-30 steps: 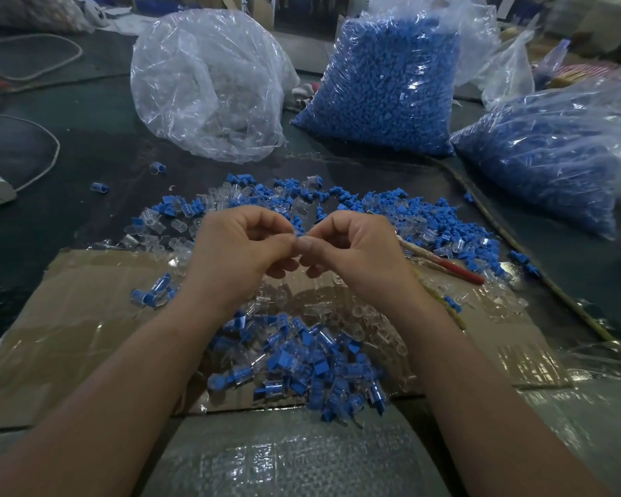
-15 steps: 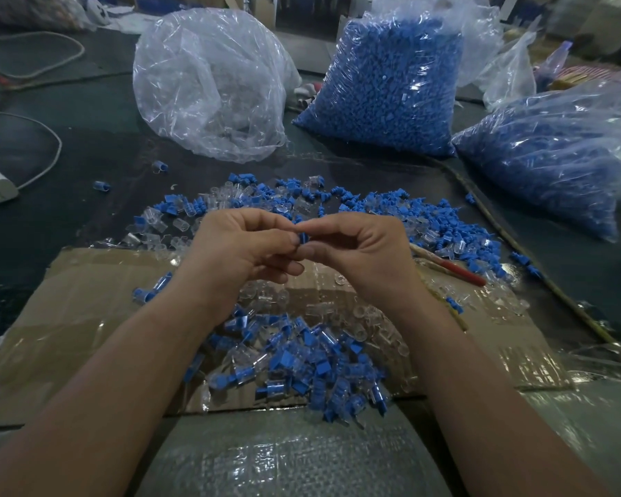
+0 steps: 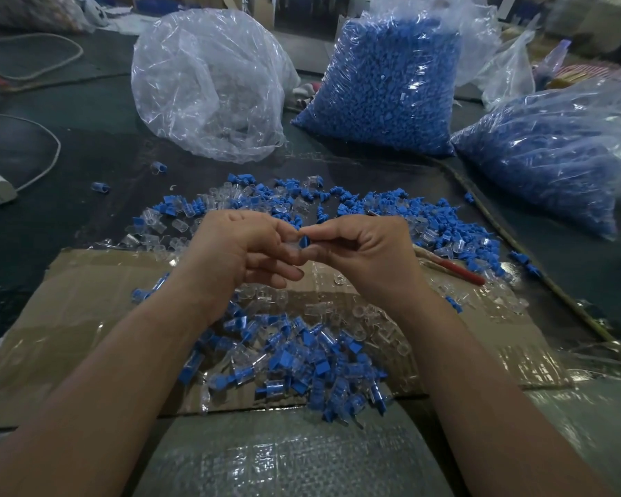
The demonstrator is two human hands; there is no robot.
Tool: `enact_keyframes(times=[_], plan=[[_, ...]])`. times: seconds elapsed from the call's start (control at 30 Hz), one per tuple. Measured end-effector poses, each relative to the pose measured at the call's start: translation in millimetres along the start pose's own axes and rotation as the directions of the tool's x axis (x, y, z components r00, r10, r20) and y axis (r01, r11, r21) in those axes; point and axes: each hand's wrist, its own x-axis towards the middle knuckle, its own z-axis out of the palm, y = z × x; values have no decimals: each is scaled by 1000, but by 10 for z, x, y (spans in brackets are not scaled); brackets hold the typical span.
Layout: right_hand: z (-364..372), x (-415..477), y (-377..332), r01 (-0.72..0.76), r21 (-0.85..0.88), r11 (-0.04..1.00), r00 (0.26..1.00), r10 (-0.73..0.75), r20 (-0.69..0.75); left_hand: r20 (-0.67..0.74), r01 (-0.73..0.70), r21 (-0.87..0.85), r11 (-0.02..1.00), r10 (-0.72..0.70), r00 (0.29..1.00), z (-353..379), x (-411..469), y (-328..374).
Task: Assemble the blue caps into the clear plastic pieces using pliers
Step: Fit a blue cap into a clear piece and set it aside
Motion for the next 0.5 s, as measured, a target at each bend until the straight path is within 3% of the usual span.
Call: enact_keyframes(times=[0.5], plan=[[25,10,-45,86,-133,987,996,-87,-5,-34,19,-34,999,-20,999,15,1,-51]])
